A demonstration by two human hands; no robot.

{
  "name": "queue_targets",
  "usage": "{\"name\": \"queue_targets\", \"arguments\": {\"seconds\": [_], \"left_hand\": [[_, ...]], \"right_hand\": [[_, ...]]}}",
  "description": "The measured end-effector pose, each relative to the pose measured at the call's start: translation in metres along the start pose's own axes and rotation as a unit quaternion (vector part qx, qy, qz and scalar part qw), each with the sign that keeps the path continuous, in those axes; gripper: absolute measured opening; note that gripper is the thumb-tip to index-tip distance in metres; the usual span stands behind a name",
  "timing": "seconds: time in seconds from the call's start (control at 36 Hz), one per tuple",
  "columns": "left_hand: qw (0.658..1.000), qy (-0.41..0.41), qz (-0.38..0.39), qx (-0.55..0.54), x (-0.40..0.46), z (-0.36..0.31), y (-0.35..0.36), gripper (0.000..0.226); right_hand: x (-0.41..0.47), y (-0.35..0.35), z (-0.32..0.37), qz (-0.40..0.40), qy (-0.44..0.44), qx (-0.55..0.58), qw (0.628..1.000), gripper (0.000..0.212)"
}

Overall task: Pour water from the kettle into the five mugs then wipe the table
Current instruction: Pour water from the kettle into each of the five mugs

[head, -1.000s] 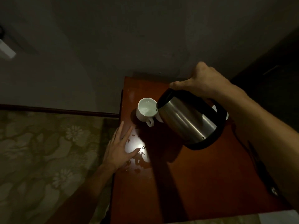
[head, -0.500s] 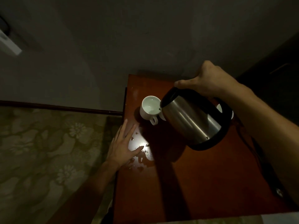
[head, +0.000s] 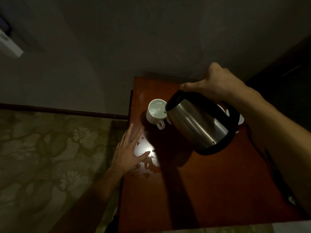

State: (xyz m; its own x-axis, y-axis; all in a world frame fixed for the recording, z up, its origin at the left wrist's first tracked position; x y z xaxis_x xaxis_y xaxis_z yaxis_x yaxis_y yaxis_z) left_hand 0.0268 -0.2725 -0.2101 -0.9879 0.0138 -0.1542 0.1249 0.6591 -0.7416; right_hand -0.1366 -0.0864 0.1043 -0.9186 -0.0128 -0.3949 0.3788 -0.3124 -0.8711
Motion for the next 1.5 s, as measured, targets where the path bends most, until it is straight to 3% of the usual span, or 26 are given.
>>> {"name": "queue_targets", "arguments": {"seconds": [0.14,0.36,0.5,0.67,0.81,1.06,1.17,1.42,1.5], "left_hand": [[1.000,0.003,-0.004,-0.001,0.000,0.000,0.000,0.103],[1.000,-0.002,0.004,-0.001,0.000,0.000,0.000,0.104],[1.000,-0.002,0.003,-0.003,0.000,-0.002,-0.001,0.102],[1.000,0.005,-0.005,-0.009,-0.001,0.001,0.000,0.103],[1.000,0.001,-0.006,-0.008,0.000,0.002,-0.001,0.104],[0.994,-0.039,0.082,0.067,0.003,-0.013,-0.019,0.114],[0.981,-0.050,0.129,0.132,0.005,-0.033,-0.049,0.102],[0.980,0.042,0.110,0.160,0.008,-0.109,-0.106,0.095],[0.983,0.078,0.076,0.151,0.010,-0.143,-0.127,0.081]], "right_hand": [[0.003,0.002,-0.002,0.001,0.000,-0.008,1.000,0.071],[0.010,0.005,-0.022,-0.030,-0.034,0.049,0.998,0.083],[-0.004,0.000,-0.042,-0.059,-0.052,0.111,0.991,0.047],[-0.018,0.000,-0.069,-0.081,-0.064,0.192,0.976,0.048],[-0.034,-0.006,-0.079,-0.101,-0.065,0.236,0.964,0.035],[-0.069,0.004,-0.109,-0.157,-0.048,0.346,0.924,0.031],[-0.084,0.014,-0.114,-0.182,-0.037,0.394,0.900,0.032],[-0.107,0.020,-0.120,-0.238,-0.028,0.461,0.854,0.035],[-0.117,0.013,-0.126,-0.264,-0.020,0.467,0.844,0.036]]}}
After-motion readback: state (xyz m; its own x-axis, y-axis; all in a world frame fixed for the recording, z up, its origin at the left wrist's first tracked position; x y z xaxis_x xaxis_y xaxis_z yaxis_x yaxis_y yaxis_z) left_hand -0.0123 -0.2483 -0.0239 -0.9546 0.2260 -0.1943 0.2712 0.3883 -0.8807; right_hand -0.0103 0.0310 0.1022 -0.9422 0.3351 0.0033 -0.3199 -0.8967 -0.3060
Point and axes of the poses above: each hand's wrist, its own x-axis towards the middle knuckle, its own y-axis out of the palm, z = x × y, the point moved 3 cm from there along x, towards the middle knuckle, and after that the axes turned 2 degrees about x, right-handed, at the moved point
